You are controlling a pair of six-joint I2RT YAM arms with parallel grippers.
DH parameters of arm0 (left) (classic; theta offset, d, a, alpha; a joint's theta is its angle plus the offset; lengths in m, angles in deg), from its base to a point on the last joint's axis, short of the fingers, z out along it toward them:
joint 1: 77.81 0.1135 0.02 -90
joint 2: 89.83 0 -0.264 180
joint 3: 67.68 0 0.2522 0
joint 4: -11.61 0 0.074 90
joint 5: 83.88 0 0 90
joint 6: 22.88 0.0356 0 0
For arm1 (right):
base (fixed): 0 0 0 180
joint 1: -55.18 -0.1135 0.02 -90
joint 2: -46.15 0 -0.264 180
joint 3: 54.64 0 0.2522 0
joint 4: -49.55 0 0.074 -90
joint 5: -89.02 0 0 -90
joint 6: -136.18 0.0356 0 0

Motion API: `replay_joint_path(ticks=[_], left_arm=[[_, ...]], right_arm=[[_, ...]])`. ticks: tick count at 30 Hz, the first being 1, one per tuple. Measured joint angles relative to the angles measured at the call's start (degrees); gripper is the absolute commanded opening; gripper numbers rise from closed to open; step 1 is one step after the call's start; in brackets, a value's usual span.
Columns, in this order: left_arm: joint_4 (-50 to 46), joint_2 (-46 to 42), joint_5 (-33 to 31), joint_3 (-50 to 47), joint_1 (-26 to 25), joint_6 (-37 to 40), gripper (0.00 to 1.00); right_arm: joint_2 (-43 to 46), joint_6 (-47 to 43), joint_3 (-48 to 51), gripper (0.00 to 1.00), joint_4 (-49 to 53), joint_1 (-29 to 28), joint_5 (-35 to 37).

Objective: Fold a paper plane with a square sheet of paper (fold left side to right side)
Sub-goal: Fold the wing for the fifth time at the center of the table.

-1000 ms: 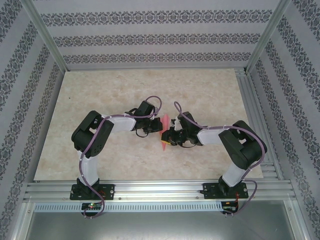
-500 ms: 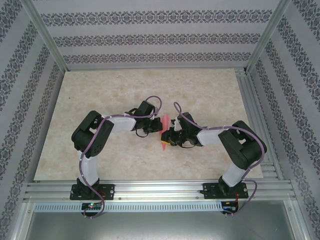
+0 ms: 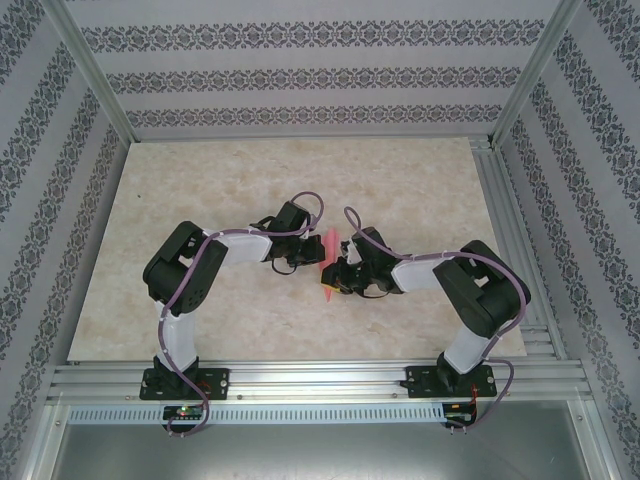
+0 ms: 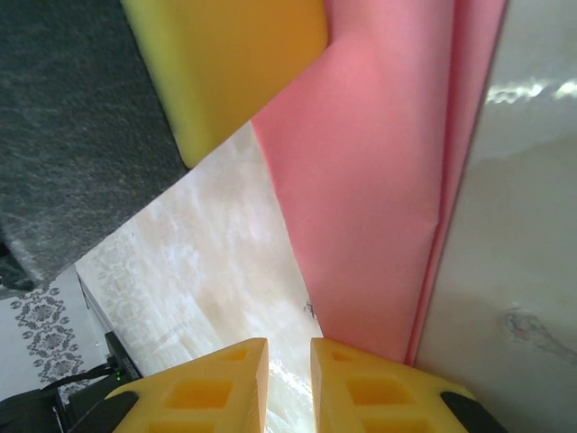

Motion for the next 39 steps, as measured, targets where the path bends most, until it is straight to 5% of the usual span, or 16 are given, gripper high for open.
replay_joint_path(ticks=[39], left_arm=[[0.31,0.42,1.68,0.00,-0.02,-0.02,0.04]], right_arm=[[4.79,0.28,0.79,0.22,7.89,-11.02,10.80]])
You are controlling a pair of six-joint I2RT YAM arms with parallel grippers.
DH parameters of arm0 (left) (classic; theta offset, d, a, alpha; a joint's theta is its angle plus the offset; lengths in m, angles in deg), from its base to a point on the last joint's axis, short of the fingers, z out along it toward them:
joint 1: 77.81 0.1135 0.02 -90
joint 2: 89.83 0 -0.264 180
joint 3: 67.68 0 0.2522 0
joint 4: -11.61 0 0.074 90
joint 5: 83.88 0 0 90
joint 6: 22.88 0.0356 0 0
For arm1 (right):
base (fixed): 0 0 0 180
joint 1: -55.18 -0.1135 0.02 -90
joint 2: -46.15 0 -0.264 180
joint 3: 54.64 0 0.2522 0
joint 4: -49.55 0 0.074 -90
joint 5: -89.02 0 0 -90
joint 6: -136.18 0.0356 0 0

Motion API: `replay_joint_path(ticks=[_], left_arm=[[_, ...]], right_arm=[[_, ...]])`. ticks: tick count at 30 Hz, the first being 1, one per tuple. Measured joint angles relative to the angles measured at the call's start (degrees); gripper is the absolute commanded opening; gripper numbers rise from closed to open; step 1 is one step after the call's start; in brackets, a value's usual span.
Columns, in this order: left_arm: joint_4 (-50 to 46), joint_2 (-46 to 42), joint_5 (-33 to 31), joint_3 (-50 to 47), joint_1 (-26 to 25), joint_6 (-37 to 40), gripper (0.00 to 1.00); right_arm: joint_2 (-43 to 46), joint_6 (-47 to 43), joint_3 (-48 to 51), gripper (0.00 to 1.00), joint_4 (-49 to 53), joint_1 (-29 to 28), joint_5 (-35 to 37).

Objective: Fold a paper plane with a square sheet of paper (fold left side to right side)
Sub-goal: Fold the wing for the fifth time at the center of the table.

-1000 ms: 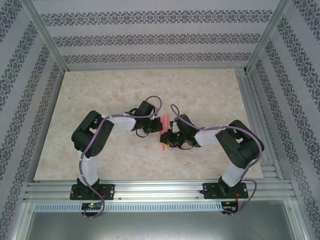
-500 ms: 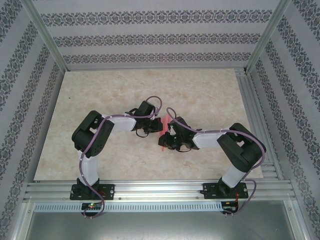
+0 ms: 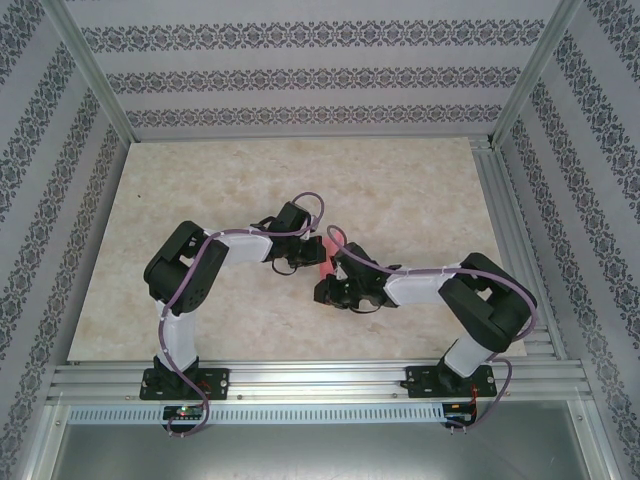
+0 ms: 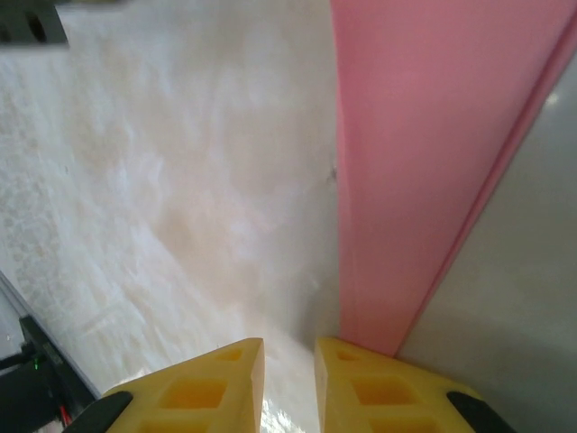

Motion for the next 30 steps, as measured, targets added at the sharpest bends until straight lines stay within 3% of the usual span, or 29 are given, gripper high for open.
replay_joint_path(ticks=[7,15,18,30], left_arm=[[0.09,0.00,-0.02,0.00,0.00,0.02,0.04],[0.11,0.00,-0.02,0.00,0.00,0.02,0.04],[0.13,0.00,0.00,0.00,0.02,0.02,0.04],[0.31,0.02,-0.02,0.00,0.02,0.02,0.04]], right_arm=[[4.24,0.02,1.84,0.24,4.39,0.74,-2.67],[13.53,-2.97,3.32,0.23,4.92,17.57,-7.45],[10.67,-3.58,1.88,0.21,4.09,20.90,-8.44],[-6.69,-3.74,-12.07,0.19,-0.20,20.96,-9.01]])
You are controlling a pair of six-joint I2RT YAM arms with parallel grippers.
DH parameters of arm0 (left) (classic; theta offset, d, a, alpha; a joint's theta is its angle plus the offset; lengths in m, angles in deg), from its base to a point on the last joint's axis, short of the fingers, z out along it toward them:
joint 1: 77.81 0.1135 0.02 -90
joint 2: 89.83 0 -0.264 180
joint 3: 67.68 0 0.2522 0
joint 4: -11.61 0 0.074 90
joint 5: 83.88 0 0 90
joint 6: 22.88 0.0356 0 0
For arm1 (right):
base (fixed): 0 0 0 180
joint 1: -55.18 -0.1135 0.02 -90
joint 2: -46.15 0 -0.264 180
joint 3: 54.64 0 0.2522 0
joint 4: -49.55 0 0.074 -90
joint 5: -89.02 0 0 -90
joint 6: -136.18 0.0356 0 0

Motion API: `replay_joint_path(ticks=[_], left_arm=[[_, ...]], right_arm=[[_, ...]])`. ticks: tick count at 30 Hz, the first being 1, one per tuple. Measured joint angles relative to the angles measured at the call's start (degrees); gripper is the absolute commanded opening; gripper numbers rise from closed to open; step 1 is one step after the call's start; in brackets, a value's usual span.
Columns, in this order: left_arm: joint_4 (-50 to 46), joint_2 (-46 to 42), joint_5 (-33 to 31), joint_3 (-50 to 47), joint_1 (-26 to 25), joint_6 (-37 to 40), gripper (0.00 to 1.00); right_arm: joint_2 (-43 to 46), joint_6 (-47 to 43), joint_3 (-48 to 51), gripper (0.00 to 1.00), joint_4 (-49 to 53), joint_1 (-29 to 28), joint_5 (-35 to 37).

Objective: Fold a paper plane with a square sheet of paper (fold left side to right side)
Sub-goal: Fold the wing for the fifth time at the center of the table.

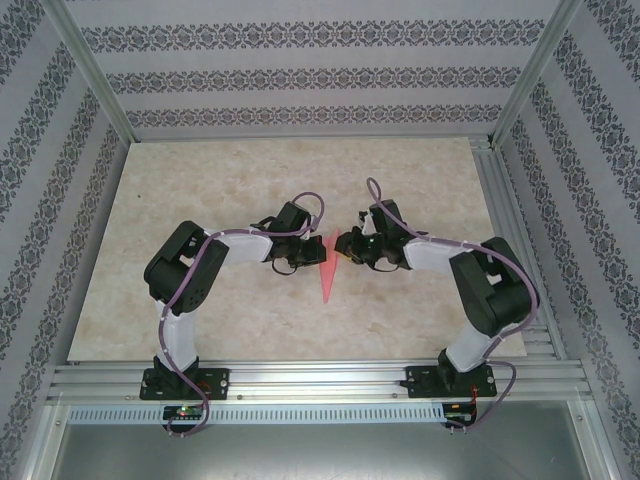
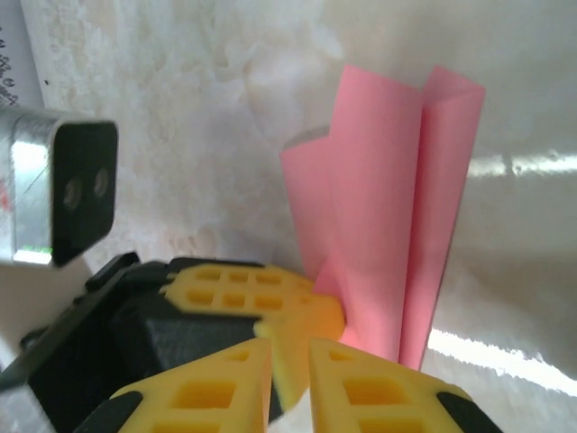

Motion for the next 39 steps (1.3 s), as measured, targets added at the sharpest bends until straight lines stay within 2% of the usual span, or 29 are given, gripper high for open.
replay_joint_path(ticks=[8,23,33,39], left_arm=[[0.00,0.00,-0.02,0.00,0.00,0.00,0.04],[0.13,0.04,-0.07,0.00,0.00,0.02,0.10],[-0.57,-0.81,-1.42,-0.02,0.00,0.61,0.23],[-5.16,-6.54,-5.33,-2.99,0.39,2.40,0.33]], right_arm=[[-5.29,0.39,-2.21,0.19,-0.31,-1.16,0.44],[-6.05,-1.60,-5.49,0.20,7.56,-2.05,5.22],[-6.34,-2.93,-6.99,0.21,10.58,-2.25,6.64],[-6.95,-3.08,-7.17,0.20,10.49,-2.27,6.69]])
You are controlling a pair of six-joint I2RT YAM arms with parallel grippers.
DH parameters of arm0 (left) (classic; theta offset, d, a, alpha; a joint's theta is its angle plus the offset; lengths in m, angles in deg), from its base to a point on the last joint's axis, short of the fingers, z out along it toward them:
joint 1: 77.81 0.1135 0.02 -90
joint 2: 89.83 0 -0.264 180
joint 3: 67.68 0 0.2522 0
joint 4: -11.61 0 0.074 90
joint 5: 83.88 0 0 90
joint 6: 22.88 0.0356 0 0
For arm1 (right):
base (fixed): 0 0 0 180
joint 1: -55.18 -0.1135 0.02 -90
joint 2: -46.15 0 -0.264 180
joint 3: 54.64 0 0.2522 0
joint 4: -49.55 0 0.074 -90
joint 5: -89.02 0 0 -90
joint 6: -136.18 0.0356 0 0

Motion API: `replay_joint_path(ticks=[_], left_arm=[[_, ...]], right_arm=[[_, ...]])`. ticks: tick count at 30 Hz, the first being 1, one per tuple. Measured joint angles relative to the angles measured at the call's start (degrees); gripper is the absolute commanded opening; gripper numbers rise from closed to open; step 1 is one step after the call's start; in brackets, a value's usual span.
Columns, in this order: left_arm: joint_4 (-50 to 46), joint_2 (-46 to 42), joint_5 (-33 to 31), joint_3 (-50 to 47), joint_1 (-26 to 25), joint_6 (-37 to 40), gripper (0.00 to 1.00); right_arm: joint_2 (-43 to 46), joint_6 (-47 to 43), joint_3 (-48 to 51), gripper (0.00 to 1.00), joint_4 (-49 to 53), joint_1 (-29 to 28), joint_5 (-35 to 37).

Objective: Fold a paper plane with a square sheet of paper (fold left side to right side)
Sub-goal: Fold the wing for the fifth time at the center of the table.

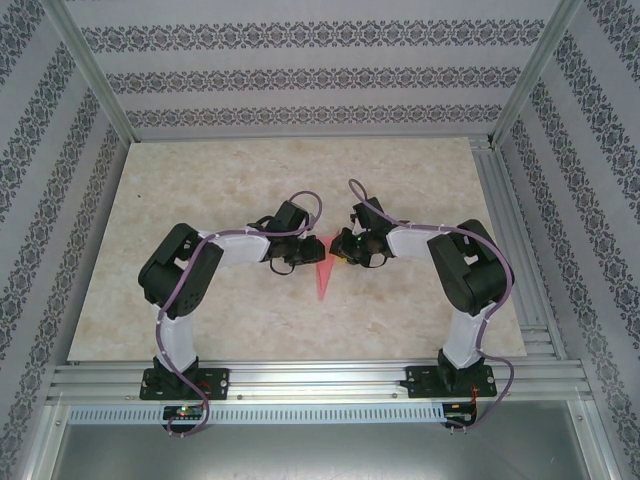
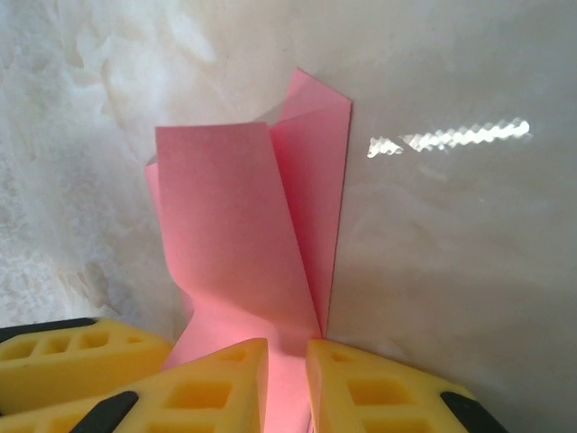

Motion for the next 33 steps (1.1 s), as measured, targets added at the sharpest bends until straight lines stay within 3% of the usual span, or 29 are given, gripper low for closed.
replay_joint_path(ticks=[7,12,19,33], left_arm=[[-2.05,-7.30,-1.07,-3.58,0.24,0.17,0.34],[-0.85,-10.34,2.19,-5.64,-1.14,-0.68,0.33],[2.10,-9.20,5.22,-4.85,-7.65,-2.43,0.31],[3.72,-1.07,3.41,-4.94,-7.65,-3.06,0.26]], right_arm=[[-0.44,-0.02,-0.57,0.21,0.11,0.00,-0.22],[-0.46,-0.07,-0.66,0.21,0.15,0.00,-0.22],[-0.46,-0.26,-0.74,0.21,0.31,0.00,-0.20],[-0.57,-1.16,-0.96,0.21,0.48,-0.26,0.00]])
